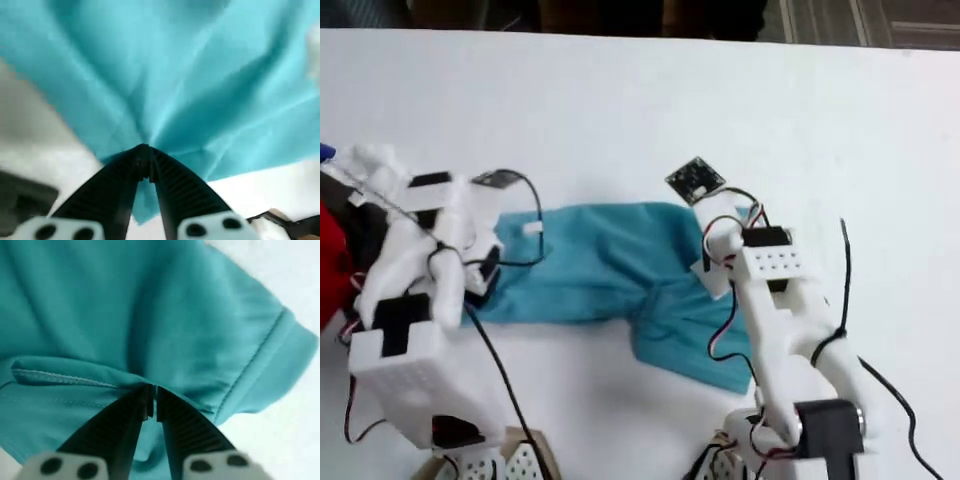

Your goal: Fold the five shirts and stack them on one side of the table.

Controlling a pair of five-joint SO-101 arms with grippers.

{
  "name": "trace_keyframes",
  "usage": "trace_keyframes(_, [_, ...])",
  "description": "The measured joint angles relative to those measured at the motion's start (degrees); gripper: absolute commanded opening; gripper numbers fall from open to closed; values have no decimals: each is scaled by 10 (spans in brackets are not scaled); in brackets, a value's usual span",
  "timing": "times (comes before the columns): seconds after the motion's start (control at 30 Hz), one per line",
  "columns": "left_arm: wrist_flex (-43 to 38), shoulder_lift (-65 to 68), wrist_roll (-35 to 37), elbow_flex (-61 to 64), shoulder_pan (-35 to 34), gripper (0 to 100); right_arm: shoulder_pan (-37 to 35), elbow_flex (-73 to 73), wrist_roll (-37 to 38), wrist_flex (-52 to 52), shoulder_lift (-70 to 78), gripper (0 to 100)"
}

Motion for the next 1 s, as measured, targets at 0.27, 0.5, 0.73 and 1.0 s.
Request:
trace_keyframes(0.27, [-11, -6, -46, 0, -59, 26, 1, -4, 0, -4, 42, 20])
trace_keyframes(0.5, [33, -6, -33, -123, -58, 26, 1, -104, 1, 78, 31, 20])
trace_keyframes(0.73, [58, -3, 40, -253, -11, 25, 1, -181, -86, 28, 24, 20])
trace_keyframes(1.0, [-17, 143, 98, -309, 69, 25, -2, -185, -95, -48, 167, 20])
